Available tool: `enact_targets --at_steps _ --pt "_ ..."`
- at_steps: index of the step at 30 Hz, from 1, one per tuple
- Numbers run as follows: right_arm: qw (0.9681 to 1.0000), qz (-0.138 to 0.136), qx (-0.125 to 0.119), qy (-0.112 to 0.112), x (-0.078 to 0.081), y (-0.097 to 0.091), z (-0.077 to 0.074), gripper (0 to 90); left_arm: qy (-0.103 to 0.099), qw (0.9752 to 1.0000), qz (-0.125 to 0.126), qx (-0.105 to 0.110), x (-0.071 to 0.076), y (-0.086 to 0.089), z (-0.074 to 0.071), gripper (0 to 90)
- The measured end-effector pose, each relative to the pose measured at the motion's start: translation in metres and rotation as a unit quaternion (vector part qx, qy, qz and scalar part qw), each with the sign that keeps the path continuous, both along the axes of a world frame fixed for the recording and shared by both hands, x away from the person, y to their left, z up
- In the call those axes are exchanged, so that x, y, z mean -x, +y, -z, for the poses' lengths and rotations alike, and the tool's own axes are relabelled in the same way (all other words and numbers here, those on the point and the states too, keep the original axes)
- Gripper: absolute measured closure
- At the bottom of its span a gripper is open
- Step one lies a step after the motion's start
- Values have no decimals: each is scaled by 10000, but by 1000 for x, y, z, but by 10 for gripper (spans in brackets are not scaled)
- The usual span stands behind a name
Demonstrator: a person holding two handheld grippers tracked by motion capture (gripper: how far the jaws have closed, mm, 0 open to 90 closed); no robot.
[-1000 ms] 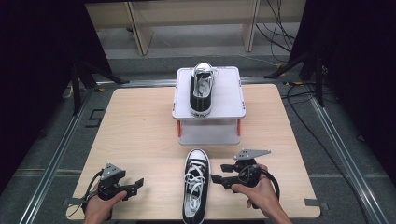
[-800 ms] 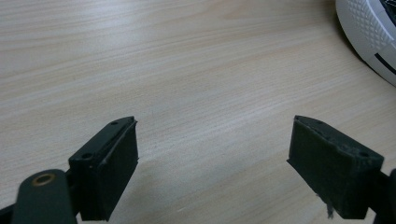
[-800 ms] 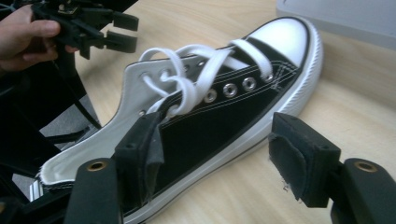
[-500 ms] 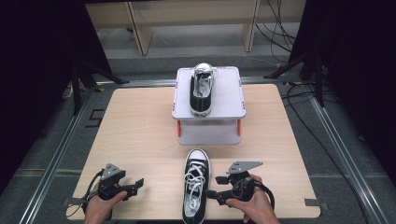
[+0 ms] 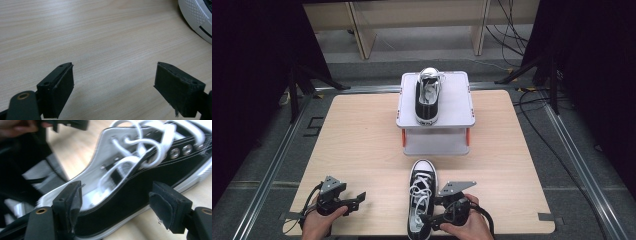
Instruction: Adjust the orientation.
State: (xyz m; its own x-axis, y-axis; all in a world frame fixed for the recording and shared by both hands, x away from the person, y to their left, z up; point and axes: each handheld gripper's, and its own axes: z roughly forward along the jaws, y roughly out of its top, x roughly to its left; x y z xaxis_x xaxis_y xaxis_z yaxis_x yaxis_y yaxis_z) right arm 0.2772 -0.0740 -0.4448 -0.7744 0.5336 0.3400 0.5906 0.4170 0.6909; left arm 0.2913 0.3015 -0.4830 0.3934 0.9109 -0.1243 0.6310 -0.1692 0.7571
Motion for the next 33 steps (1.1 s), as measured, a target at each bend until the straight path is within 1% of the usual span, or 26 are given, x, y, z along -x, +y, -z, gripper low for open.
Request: enact_targets --at_steps 1,3,4,6,8,9,10,12,13,14,15,17,18,19,20,22,23,24,25,26,27,28,29,30,32,33 --pt "9998 153 97 -103 -1 2 1 288 20 10000 11 -69 -1 0 0 153" --pt "9994 236 148 -219 -7 3 4 335 0 10000 31 0 -2 -1 1 153" --pt "9995 202 153 -202 -9 3 5 402 32 10000 35 -27 -1 -2 0 153" --pt "9999 -4 -102 -84 -13 2 7 556 23 10000 48 1 -1 -2 0 153" --pt "9999 -62 51 -144 -11 2 4 614 10 10000 54 -39 -1 -1 1 153" --pt "9999 -62 51 -144 -11 2 4 614 28 10000 44 -14 -1 -1 1 153" --pt "9993 -98 158 -319 -12 1 3 634 24 10000 43 -6 -1 -1 1 153" --pt "9991 -159 158 -359 -14 -2 1 692 29 10000 35 -22 -1 -1 0 153" --pt "9993 -122 162 -307 -15 -4 0 727 24 10000 38 55 0 -2 0 153" --pt "9994 -104 139 -305 -17 -7 -1 755 21 10000 38 -27 0 -1 0 153" --pt "9989 -126 156 -430 -23 -14 -2 801 18 10000 38 -11 0 -1 0 153" --pt "9990 -65 142 -408 -24 -17 -3 821 18 10000 44 -37 -1 -1 1 153" --pt "9986 -75 170 -492 -28 -21 -4 839 30 10000 30 -40 -1 -2 0 153" --pt "9984 -51 178 -542 -29 -23 -5 848 54 9999 27 -96 -1 -2 0 153" --pt "9988 -3 167 -470 -31 -26 -7 859 60 10000 30 -72 -1 -2 1 153" --pt "9980 -18 220 -585 -36 -30 -8 862 67 10000 36 -56 -1 -2 2 153" --pt "9986 5 179 -488 -36 -31 -8 862 55 10000 33 -40 -1 -2 2 153" --pt "9983 -46 204 -547 -38 -32 -8 852 54 10000 20 -46 -1 -2 2 153" --pt "9980 -98 208 -593 -41 -32 -9 786 49 10000 13 -40 -1 -2 2 153" --pt "9980 -98 208 -593 -41 -32 -9 786 44 10000 14 -26 -1 -1 2 153" --pt "9984 -35 187 -530 -40 -32 -10 757 66 10000 2 -33 0 -1 1 153" --pt "9980 -41 220 -597 -40 -31 -11 714 53 10000 5 4 -1 -1 2 153" --pt "9978 -107 311 -578 -42 -29 -13 671 68 10000 -5 -33 -1 0 1 153" --pt "9975 -92 343 -607 -43 -29 -14 665 52 10000 -15 -14 0 0 0 153" --pt "9976 -154 419 -523 -45 -23 -15 653 21 10000 -37 -53 0 1 1 153" --pt "9972 -176 447 -570 -47 -21 -14 655 67 10000 -55 -41 0 1 1 153"
